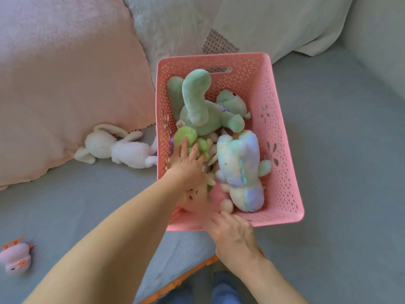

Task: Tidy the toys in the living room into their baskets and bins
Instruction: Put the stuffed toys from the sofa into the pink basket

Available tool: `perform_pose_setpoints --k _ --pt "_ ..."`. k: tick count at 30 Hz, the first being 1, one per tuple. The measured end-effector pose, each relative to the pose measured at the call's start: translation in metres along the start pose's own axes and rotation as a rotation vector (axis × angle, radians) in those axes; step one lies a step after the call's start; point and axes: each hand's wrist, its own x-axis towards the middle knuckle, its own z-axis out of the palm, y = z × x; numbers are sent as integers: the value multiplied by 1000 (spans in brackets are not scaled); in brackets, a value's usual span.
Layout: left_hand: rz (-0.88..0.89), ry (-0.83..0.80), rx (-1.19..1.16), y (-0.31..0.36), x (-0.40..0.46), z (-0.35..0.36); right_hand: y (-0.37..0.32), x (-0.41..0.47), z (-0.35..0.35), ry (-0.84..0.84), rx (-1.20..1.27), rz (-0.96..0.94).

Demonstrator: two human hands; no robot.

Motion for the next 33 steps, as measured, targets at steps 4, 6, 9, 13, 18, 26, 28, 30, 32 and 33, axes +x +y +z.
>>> perform_pose_setpoints --k 4,6,9,13,18,26,28,30,32,33 --pt "4 -95 -213 -15 15 -9 2 6 0 11 -27 4" --pt "68 -85 -287 -25 5 -25 1 8 -3 -18 -21 4" --pt "208 386 -824 -41 -35 -48 4 7 -4 -103 7 49" --pt "85 839 -1644 -96 -80 -36 -1 12 -7 -197 0 135" --pt "-356 584 -1164 -147 -38 51 -4 11 -12 -222 16 170" --pt "-215 181 -430 -166 12 104 -4 12 -6 -200 -77 159" --pt "-338 142 -327 -166 7 118 -5 12 -5 -196 -93 161" --pt "-386 283 -239 -168 -2 137 -6 12 -4 -192 -93 166" --pt "-358 441 -225 -171 -13 154 -7 10 -4 -185 -89 169" --pt "-328 490 -241 -171 -19 160 -6 10 -4 -187 -91 170"
